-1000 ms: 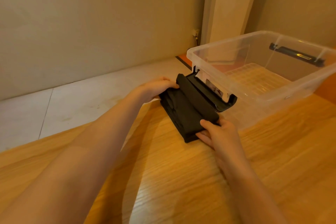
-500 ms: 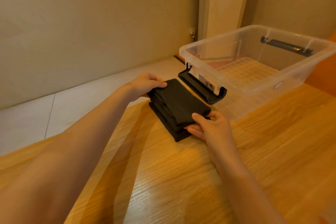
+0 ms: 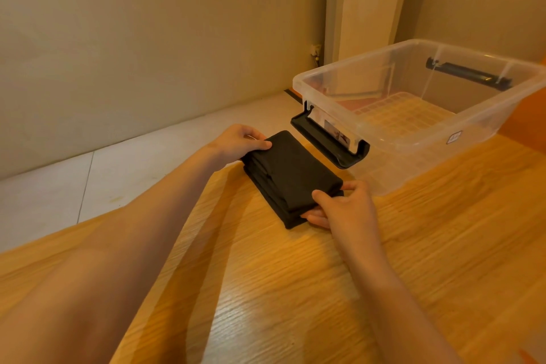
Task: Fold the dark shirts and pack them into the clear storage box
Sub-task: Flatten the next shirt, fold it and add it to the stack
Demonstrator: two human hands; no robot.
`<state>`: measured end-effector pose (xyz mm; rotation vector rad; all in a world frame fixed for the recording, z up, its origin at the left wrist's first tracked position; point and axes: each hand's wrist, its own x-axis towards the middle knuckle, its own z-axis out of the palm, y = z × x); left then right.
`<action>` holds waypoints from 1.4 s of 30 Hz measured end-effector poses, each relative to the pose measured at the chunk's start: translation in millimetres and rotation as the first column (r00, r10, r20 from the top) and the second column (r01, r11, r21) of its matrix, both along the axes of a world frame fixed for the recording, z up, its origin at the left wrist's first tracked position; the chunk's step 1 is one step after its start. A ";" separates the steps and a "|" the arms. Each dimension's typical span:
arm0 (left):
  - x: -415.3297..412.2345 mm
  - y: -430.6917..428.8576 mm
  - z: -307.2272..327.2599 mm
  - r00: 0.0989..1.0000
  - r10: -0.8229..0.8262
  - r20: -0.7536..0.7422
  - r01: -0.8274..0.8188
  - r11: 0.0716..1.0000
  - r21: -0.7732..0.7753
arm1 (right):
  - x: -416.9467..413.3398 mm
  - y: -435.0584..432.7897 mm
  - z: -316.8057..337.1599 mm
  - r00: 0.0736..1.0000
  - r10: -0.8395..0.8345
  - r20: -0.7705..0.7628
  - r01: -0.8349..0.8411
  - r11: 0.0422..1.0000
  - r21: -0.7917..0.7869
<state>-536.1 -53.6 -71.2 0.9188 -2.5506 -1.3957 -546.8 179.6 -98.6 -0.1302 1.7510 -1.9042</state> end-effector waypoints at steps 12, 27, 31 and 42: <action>13.7 20.1 8.6 0.963 -0.040 -0.265 -0.084 0.895 -0.438 | 2.1 15.2 5.0 0.732 -0.019 -0.681 0.273 0.924 0.267; 36.5 45.3 -44.3 0.898 -0.418 0.138 0.386 0.596 -0.704 | 19.4 -35.6 -39.7 0.297 0.551 -0.780 0.334 0.705 0.626; 42.8 44.7 -51.7 0.909 -0.403 0.110 0.355 0.607 -0.711 | 24.4 -37.4 -43.5 0.298 0.600 -0.743 0.352 0.654 0.669; 39.0 49.6 -61.1 0.997 -0.080 -0.019 0.055 0.827 -0.559 | 21.5 -37.0 -40.9 0.287 0.590 -0.754 0.367 0.659 0.656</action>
